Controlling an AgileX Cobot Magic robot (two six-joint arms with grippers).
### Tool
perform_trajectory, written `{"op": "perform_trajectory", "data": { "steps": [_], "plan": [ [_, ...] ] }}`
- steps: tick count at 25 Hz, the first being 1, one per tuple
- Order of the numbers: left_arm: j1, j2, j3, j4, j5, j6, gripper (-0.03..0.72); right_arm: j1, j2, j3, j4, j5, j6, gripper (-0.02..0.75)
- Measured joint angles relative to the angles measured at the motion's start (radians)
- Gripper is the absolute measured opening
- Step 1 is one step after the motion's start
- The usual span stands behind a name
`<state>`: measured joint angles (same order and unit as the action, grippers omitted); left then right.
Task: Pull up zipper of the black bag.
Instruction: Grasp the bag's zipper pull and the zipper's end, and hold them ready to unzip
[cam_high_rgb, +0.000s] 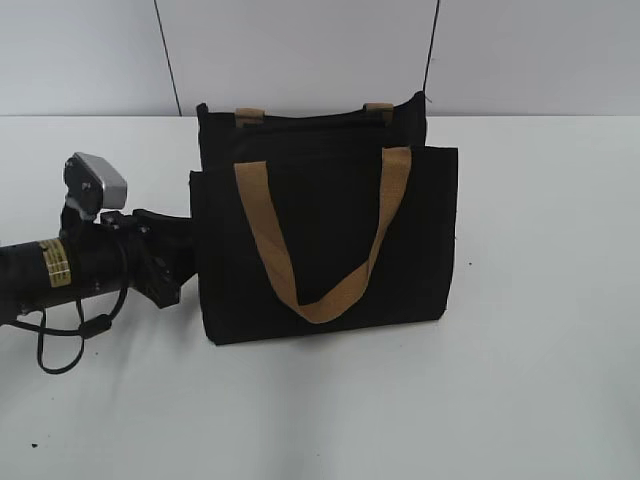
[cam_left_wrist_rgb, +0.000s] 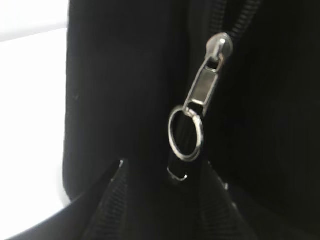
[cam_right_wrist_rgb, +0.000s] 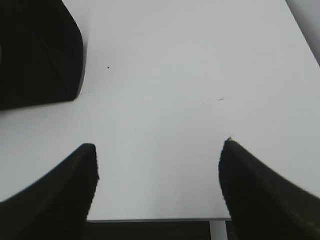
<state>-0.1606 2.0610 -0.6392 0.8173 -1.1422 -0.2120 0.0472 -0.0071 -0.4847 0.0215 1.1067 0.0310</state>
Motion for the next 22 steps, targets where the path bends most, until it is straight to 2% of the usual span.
{"op": "perform_trajectory", "data": {
  "steps": [11, 16, 22],
  "plan": [
    [0.000, 0.023, -0.042, 0.045, -0.002, 0.000, 0.366, 0.000, 0.000, 0.000, 0.001, 0.000, 0.000, 0.577],
    [-0.024, 0.023, -0.043, 0.043, -0.002, -0.001, 0.364, 0.000, 0.000, 0.000, 0.002, 0.000, 0.000, 0.577],
    [-0.035, 0.052, -0.045, 0.010, -0.007, -0.001, 0.309, 0.000, 0.000, 0.000, 0.002, 0.000, 0.000, 0.577]
  ]
}}
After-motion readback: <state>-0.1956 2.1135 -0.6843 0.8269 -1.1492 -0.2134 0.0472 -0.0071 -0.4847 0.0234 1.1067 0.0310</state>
